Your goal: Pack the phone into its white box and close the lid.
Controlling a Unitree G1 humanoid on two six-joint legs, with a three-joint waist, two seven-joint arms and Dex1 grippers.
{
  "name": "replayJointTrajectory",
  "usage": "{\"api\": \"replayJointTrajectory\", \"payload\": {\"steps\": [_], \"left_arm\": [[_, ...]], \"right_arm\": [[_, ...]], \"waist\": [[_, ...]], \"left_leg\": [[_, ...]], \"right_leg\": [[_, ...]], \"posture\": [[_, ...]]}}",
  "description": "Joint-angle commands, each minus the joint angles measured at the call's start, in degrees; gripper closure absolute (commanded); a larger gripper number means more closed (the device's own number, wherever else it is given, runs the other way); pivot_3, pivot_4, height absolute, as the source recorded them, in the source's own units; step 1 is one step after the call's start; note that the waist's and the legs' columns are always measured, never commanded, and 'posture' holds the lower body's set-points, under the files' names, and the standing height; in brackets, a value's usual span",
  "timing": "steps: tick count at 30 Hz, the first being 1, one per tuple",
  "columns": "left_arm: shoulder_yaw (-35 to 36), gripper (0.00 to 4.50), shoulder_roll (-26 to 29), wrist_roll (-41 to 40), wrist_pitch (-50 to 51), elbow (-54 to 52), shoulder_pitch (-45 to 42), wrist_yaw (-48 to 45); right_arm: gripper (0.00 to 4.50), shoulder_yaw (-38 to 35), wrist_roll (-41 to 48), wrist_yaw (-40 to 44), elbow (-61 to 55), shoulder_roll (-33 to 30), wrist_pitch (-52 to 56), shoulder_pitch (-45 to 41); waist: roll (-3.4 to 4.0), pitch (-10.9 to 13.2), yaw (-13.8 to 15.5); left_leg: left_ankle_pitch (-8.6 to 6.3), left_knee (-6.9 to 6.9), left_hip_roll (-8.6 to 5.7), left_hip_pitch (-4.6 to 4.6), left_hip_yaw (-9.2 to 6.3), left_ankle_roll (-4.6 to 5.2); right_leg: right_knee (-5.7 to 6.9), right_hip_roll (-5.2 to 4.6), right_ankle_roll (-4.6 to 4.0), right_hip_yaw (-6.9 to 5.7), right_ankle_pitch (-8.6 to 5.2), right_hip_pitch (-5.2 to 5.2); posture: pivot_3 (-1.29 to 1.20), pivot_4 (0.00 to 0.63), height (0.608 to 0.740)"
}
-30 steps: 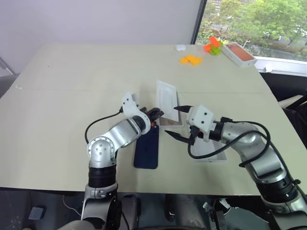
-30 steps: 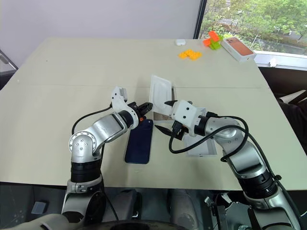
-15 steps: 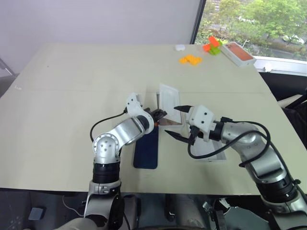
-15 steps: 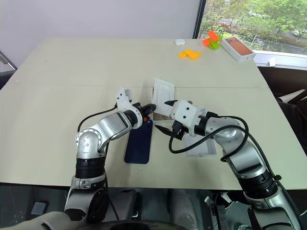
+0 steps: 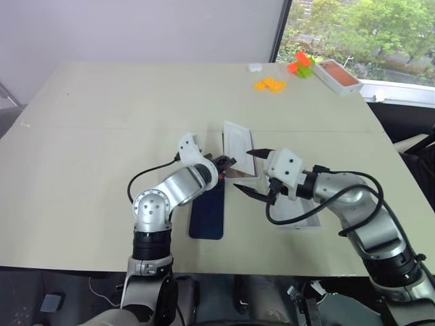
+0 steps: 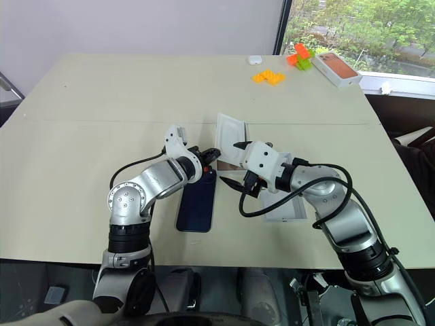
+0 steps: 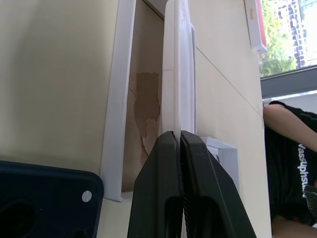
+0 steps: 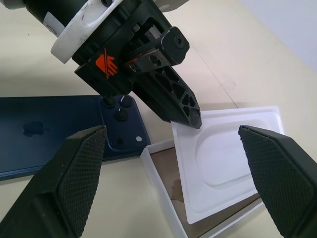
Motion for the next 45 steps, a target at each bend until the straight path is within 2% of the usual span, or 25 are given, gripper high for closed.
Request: {"api": "replayJointTrajectory", "payload": {"steps": [1, 9, 13, 16, 18, 27, 31, 32, 34, 35, 37, 38, 43, 44, 45], "left_arm": [[-0.1, 4.48, -0.6, -0.2, 0.3, -0.6, -0.8, -0.4], [-0.1, 4.48, -0.9, -0.3, 0.4, 0.1, -1.1, -1.2], [0.0, 3.1, -0.7, -0.4, 0.9, 0.2, -1.3, -1.7], [0.6, 1.59, -0.1, -1.6, 1.7, -0.1, -1.4, -1.6], [1.3, 1.59, 0.8, -3.3, 2.6, -0.7, -1.2, -1.5], [1.7, 1.59, 18.8, -8.5, 11.7, -8.6, 2.0, -11.3], [1.2, 1.59, 26.5, -4.9, 12.0, -13.1, 3.3, -19.2], [0.2, 1.59, 30.6, 0.5, 9.5, -15.7, 3.8, -25.0], [-1.3, 1.59, 35.2, 7.5, 5.8, -18.5, 4.7, -32.5], [-4.6, 1.59, 40.3, 14.0, 3.2, -19.9, 5.9, -37.8], [-8.1, 1.59, 47.3, 24.5, -4.3, -19.8, 9.6, -47.4], [-7.9, 1.59, 49.0, 27.6, -8.2, -19.2, 11.6, -51.8], [-6.7, 1.59, 51.0, 35.3, -18.1, -17.3, 17.2, -64.0], [-6.7, 1.56, 51.4, 36.6, -19.5, -17.2, 18.2, -66.2], [-6.3, 1.56, 51.2, 36.7, -20.1, -17.2, 18.9, -67.9]], "right_arm": [[0.0, -1.3, 0.0, -0.2, -0.8, 0.3, -1.3, -1.0], [0.0, -1.2, 0.0, -0.3, -1.1, 0.4, -1.3, -0.8], [0.0, -1.1, 0.0, -0.2, -1.1, 0.4, -1.3, -0.9], [0.0, -1.2, 0.0, -0.2, -0.9, 0.4, -1.4, -1.0], [0.0, -1.2, 0.0, -0.2, -0.8, 0.4, -1.4, -1.0], [0.0, -3.4, 1.5, -0.9, 1.5, 1.2, 0.1, -1.4], [0.0, -5.0, 2.2, -0.8, 3.4, 1.1, 1.3, -2.3], [0.0, -5.7, 3.3, -0.9, 4.0, 1.4, 3.4, -2.9], [0.0, -6.4, 4.7, -1.1, 4.6, 1.9, 6.1, -3.7], [0.0, -6.2, 4.5, -1.3, 5.1, 1.8, 7.2, -4.3], [0.0, -6.3, 5.2, -2.6, 6.4, 2.9, 11.5, -6.4], [0.0, -6.2, 5.6, -3.1, 7.1, 3.3, 13.5, -7.6], [0.0, -4.5, 5.8, -3.5, 10.0, 4.6, 17.3, -11.1], [0.53, -3.9, 5.7, -3.6, 11.1, 5.1, 18.2, -12.0], [0.86, -2.9, 5.4, -3.2, 12.4, 5.3, 18.8, -12.8]], "waist": [[0.0, 0.0, 0.0], [0.0, 0.0, 0.0], [0.0, 0.0, 0.0], [0.0, 0.0, 0.0], [0.0, 0.0, 0.0], [0.01, 0.0, -0.1], [-0.01, 0.0, -0.1], [0.0, 0.0, -0.1], [0.0, 0.1, -0.2], [0.03, 0.1, -0.4], [0.1, 0.1, -0.7], [0.21, 0.1, -0.8], [0.14, 0.2, -0.9], [0.14, 0.2, -1.1], [0.17, 0.2, -1.3]], "left_leg": [[0.0, 0.0, 0.0, 0.0, 0.0, 0.0], [0.0, 0.0, 0.0, 0.0, 0.0, 0.0], [0.0, 0.0, -0.01, 0.0, 0.0, 0.0], [0.0, 0.0, -0.01, 0.0, 0.0, 0.0], [0.0, 0.0, -0.01, 0.0, -0.01, 0.0], [0.05, -0.03, 0.02, 0.02, -0.06, -0.08], [0.06, -0.03, 0.0, 0.01, -0.06, -0.11], [0.06, -0.04, 0.0, 0.01, -0.06, -0.11], [0.07, -0.05, -0.01, 0.0, -0.04, -0.14], [0.09, -0.06, -0.01, 0.02, -0.02, -0.17], [0.08, -0.15, 0.0, 0.03, 0.02, -0.14], [0.07, -0.19, 0.01, 0.07, 0.06, -0.12], [0.03, -0.18, 0.26, -0.12, 0.01, -0.05], [0.02, -0.16, 0.28, -0.12, 0.04, -0.02], [-0.01, -0.16, 0.3, -0.1, 0.11, 0.03]], "right_leg": [[0.0, 0.0, 0.0, 0.0, 0.0, 0.0], [0.0, 0.0, 0.0, 0.0, 0.0, 0.0], [0.0, -0.01, 0.0, 0.0, 0.0, 0.0], [0.0, 0.0, 0.0, 0.0, 0.0, 0.0], [0.0, 0.0, 0.0, 0.0, 0.0, 0.0], [0.06, 0.0, 0.0, -0.01, 0.0, -0.02], [0.05, -0.03, -0.01, -0.01, -0.01, -0.02], [0.05, -0.03, -0.01, 0.0, -0.01, -0.02], [0.03, 0.0, -0.06, -0.01, -0.03, -0.03], [0.03, 0.01, -0.2, 0.0, -0.11, -0.04], [0.01, 0.02, -0.24, 0.01, -0.14, -0.05], [0.01, 0.02, -0.25, 0.04, -0.14, -0.05], [-0.04, 0.0, -0.25, 0.0, -0.15, -0.15], [-0.05, 0.0, -0.25, 0.01, -0.15, -0.15], [-0.05, 0.0, -0.25, 0.01, -0.14, -0.15]], "posture": [[0.0, 0.15, 0.74], [0.0, 0.15, 0.74], [0.0, 0.15, 0.74], [0.0, 0.15, 0.74], [0.0, 0.15, 0.74], [0.0, 0.15, 0.74], [0.0, 0.15, 0.74], [0.0, 0.15, 0.74], [0.0, 0.15, 0.74], [0.0, 0.15, 0.74], [0.0, 0.15, 0.74], [0.0, 0.15, 0.74], [0.0, 0.15, 0.74], [0.0, 0.15, 0.74], [0.0, 0.15, 0.74]]}}
